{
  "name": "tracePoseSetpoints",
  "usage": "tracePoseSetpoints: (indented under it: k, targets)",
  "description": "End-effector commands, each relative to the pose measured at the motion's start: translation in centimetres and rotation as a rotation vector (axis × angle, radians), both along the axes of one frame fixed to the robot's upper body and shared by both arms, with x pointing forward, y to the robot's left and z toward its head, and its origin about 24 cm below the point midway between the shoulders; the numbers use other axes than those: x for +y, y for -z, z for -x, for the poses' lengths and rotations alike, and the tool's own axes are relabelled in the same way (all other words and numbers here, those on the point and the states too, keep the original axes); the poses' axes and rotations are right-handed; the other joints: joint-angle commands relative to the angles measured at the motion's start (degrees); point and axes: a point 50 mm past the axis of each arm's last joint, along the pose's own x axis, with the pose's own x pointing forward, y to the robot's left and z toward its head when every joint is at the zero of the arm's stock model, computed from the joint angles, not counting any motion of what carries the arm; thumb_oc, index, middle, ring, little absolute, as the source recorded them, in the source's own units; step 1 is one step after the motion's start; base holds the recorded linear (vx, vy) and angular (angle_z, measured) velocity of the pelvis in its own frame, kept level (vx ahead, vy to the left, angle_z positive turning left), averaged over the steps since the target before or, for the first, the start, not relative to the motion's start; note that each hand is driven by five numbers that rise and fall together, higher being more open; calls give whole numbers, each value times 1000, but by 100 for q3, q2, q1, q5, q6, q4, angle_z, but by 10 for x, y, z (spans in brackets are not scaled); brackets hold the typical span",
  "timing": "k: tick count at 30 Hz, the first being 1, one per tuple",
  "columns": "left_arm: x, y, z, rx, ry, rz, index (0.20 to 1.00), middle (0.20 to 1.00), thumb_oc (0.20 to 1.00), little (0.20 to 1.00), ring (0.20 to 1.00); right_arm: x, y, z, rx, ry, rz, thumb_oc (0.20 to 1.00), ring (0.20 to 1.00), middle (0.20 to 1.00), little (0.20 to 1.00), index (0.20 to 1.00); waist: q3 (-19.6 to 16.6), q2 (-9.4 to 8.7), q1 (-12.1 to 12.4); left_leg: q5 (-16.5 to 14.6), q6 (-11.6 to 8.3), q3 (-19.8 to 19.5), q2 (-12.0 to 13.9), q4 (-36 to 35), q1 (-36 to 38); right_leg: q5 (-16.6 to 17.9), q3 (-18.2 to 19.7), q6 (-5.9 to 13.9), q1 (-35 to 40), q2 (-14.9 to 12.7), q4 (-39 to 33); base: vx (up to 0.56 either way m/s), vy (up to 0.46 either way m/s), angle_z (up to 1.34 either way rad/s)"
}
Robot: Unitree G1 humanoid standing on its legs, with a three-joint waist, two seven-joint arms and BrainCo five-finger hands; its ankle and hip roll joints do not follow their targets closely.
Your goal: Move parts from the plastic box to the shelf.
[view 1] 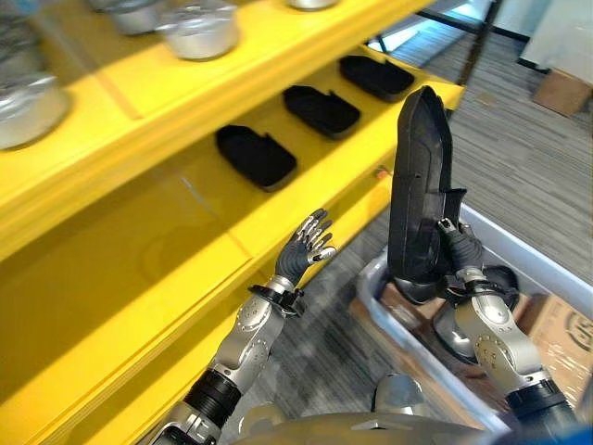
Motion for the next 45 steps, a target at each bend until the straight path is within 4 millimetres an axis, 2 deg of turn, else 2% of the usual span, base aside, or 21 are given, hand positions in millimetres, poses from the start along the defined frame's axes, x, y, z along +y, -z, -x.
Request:
tracePoseSetpoints:
  k: [1, 2, 3, 6, 11, 12, 18, 21, 23, 25, 27, 29, 30, 33, 34, 35, 39, 45]
  targets:
    - [13, -6, 5, -49, -30, -34, 1000, 1000, 1000, 1000, 1000, 17, -31, -17, -149, -48, -75, 200, 200, 200, 200, 200, -70, -200, 124, -567, -458, 164, 320, -208, 425, 129, -160, -73, 446, 727, -965, -38, 341, 117]
    - [16, -5, 7, -45, -39, -46, 1000, 1000, 1000, 1000, 1000, 18, -31, -17, -150, -59, -77, 200, 200, 200, 200, 200, -63, -182, 169, -551, -451, 155, 279, -287, 446, 171, -197, -28, 473, 690, -1005, -13, 418, 82]
    - [25, -1, 11, -34, -79, -60, 1000, 1000, 1000, 1000, 1000, 24, -29, -15, -141, -99, -73, 200, 200, 200, 200, 200, -53, -157, 298, -509, -418, 68, 170, -448, 507, 327, -264, 109, 554, 580, -1134, -7, 385, 48]
    - [32, -2, 14, -52, -97, -79, 1000, 1000, 1000, 1000, 1000, 30, -29, -15, -137, -133, -70, 200, 200, 200, 200, 200, -47, -159, 399, -485, -387, 25, 125, -555, 534, 423, -306, 202, 589, 503, -1224, -19, 201, 10]
    - [43, -3, 23, -66, -151, -99, 1000, 1000, 1000, 1000, 1000, 48, -31, -13, -143, -246, -74, 200, 200, 200, 200, 200, 21, -252, 779, -527, -250, -113, -23, -545, 412, 640, -475, 452, 616, 224, -1351, -83, 211, 13]
    - [46, -5, 25, -77, -165, -105, 1000, 1000, 1000, 1000, 1000, 55, -31, -13, -136, -286, -79, 200, 200, 200, 200, 200, 50, -304, 915, -574, -191, -143, -79, -473, 336, 739, -538, 537, 640, 128, -1431, -114, 196, 26]
    - [49, -6, 23, -75, -145, -130, 1000, 1000, 1000, 1000, 1000, 67, -29, -13, -117, -325, -105, 200, 200, 200, 200, 200, 180, -391, 1201, -780, -31, -251, -218, -137, 82, 1098, -662, 669, 626, -144, -1564, -112, 118, 22]
    - [41, -9, 17, -86, -66, -149, 1000, 1000, 1000, 1000, 1000, 76, -27, -18, -121, -305, -112, 200, 200, 200, 200, 200, 299, -427, 1389, -950, 145, -356, -421, 120, -143, 1507, -750, 736, 596, -496, -1593, -114, 193, 24]
    - [38, -10, 15, -77, -50, -128, 1000, 1000, 1000, 1000, 1000, 76, -28, -19, -136, -296, -104, 200, 200, 200, 200, 200, 320, -409, 1382, -975, 231, -414, -522, 110, -188, 1535, -670, 723, 526, -523, -1439, -41, 238, 18]
    - [33, -5, 14, -34, -22, -122, 1000, 1000, 1000, 1000, 1000, 74, -28, -18, -127, -265, -100, 200, 200, 200, 200, 200, 320, -371, 1293, -999, 363, -654, -719, 3, -166, 1408, -306, 670, 414, -364, -1154, 64, 272, 29]
    - [30, 1, 16, 3, 2, -120, 1000, 1000, 1000, 1000, 1000, 69, -26, -15, -112, -234, -106, 200, 200, 200, 200, 200, 304, -372, 1183, -892, 477, -832, -832, -164, -126, 1499, 59, 583, 204, -165, -914, 63, 158, 49]
    - [28, 7, 19, 30, 31, -127, 1000, 1000, 1000, 1000, 1000, 65, -25, -13, -98, -226, -112, 200, 200, 200, 200, 200, 286, -367, 1051, -848, 517, -1045, -877, -388, -17, 1418, 416, 578, 22, 180, -670, 85, 84, 41]
    - [27, 10, 22, 41, 36, -130, 1000, 1000, 1000, 1000, 1000, 63, -24, -12, -92, -228, -112, 200, 200, 200, 200, 200, 281, -376, 1004, -792, 498, -1071, -888, -530, 54, 1360, 452, 590, -24, 376, -633, 85, 42, 40]
    - [27, 12, 25, 55, 33, -123, 1000, 1000, 1000, 1000, 1000, 59, -24, -10, -85, -249, -105, 200, 200, 200, 200, 200, 256, -401, 922, -667, 436, -1082, -908, -802, 189, 1350, 454, 644, -150, 701, -631, 77, 27, 20]
    - [25, 13, 26, 66, 28, -107, 1000, 1000, 1000, 1000, 1000, 55, -21, -9, -64, -266, -102, 200, 200, 200, 200, 200, 231, -432, 822, -642, 385, -1132, -938, -867, 237, 1295, 502, 627, -198, 968, -774, 98, 14, -1]
    - [25, 12, 27, 68, 28, -104, 1000, 1000, 1000, 1000, 1000, 55, -20, -9, -62, -267, -102, 200, 200, 200, 200, 200, 227, -434, 810, -641, 378, -1137, -943, -867, 237, 1288, 514, 616, -194, 1000, -796, 136, -17, -1]
    - [20, 12, 26, 67, 22, -93, 1000, 1000, 1000, 1000, 1000, 49, -17, -7, -71, -253, -55, 200, 200, 200, 200, 200, 119, -468, 615, -627, 412, -1445, -1058, -867, 216, 1165, 1148, 460, -119, 1278, -1232, 132, -78, 25]
    - [24, 11, 29, 76, -19, -92, 1000, 1000, 1000, 1000, 1000, 52, -14, -4, -60, -241, -72, 200, 200, 200, 200, 200, 100, -487, 717, -561, 350, -1273, -993, -867, 76, 952, 1045, 352, 155, 1346, -1696, 44, -142, 19]
